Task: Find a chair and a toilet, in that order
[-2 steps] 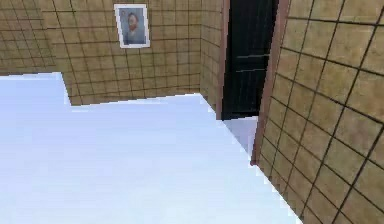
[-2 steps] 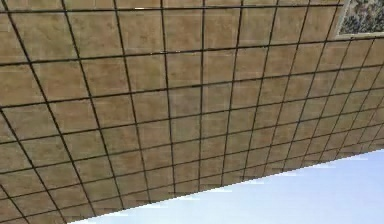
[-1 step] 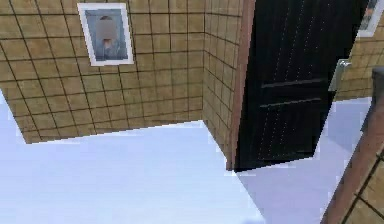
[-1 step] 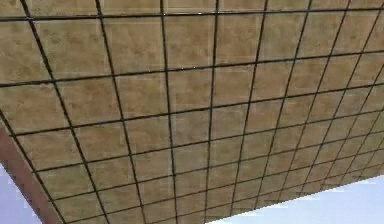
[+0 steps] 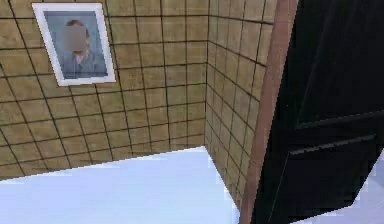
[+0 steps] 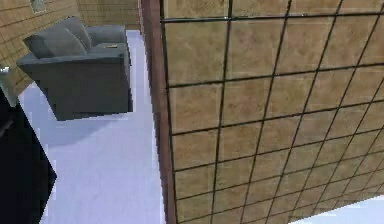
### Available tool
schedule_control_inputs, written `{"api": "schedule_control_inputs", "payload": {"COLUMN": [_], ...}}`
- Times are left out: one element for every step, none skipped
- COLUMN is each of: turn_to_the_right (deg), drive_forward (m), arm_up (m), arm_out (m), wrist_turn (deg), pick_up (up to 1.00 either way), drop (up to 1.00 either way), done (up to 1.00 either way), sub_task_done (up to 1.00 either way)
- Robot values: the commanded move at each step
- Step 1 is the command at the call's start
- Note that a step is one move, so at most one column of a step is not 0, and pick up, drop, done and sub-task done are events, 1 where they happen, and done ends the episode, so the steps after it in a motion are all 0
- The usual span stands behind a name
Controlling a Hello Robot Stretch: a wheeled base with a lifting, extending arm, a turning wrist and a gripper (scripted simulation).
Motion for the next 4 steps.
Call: {"api": "schedule_control_inputs", "payload": {"turn_to_the_right": [33.0,0.0,27.0,0.0], "drive_forward": [0.00,0.50,0.00,0.05], "arm_up": [0.00,0.00,0.00,0.00], "arm_out": [0.00,0.00,0.00,0.00], "wrist_turn": [0.0,0.0,0.0,0.0], "pick_up": [0.00,0.00,0.00,0.00], "drop": [0.00,0.00,0.00,0.00], "done": [0.00,0.00,0.00,0.00], "sub_task_done": [0.00,0.00,0.00,0.00]}}
